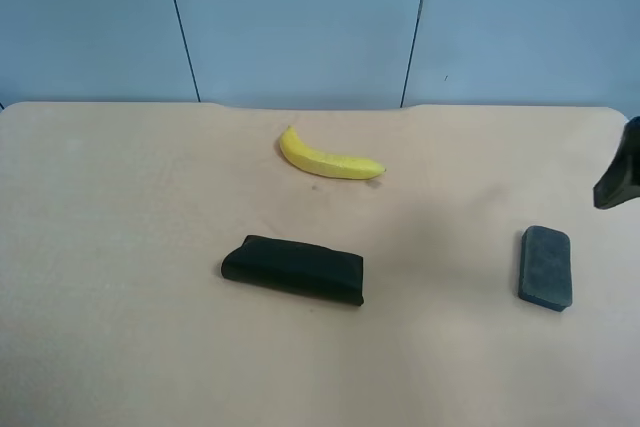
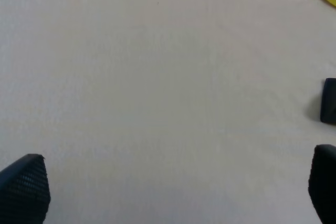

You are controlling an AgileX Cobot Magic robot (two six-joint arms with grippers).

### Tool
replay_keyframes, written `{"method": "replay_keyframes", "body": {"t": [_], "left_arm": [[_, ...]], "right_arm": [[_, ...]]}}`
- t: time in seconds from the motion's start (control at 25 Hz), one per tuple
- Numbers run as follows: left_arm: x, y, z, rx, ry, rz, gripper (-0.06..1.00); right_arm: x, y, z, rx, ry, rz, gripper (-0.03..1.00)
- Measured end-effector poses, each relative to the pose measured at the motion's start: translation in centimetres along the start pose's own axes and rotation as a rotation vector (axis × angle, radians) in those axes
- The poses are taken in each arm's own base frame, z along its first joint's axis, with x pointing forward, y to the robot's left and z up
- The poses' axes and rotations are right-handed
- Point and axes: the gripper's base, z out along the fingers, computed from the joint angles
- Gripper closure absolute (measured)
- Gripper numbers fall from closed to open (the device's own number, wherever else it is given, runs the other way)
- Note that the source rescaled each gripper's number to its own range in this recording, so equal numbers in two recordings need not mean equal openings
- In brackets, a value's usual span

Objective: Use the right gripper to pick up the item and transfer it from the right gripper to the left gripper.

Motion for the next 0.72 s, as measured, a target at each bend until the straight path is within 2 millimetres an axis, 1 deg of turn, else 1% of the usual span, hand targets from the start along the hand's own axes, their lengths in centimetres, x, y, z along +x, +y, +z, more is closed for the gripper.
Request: {"method": "replay_keyframes", "body": {"t": [0.16,0.32,0.44,0.6,0.72], "left_arm": [[0.0,0.0,0.0,0.000,0.000,0.000,-0.06],[0.0,0.0,0.0,0.000,0.000,0.000,-0.06],[0.0,0.0,0.0,0.000,0.000,0.000,-0.06],[0.0,0.0,0.0,0.000,0.000,0.000,-0.06],[0.0,0.0,0.0,0.000,0.000,0.000,-0.06]], "right_arm": [[-2.0,0.6,4.2,0.034,0.114,0.012,-0.03],[-3.5,1.1,8.0,0.048,0.165,0.013,-0.03],[-4.1,0.6,10.3,0.056,0.210,0.049,-0.03],[-4.7,-0.7,12.6,0.049,0.254,0.103,-0.03],[-4.8,-1.0,13.6,0.041,0.265,0.091,-0.03]]}}
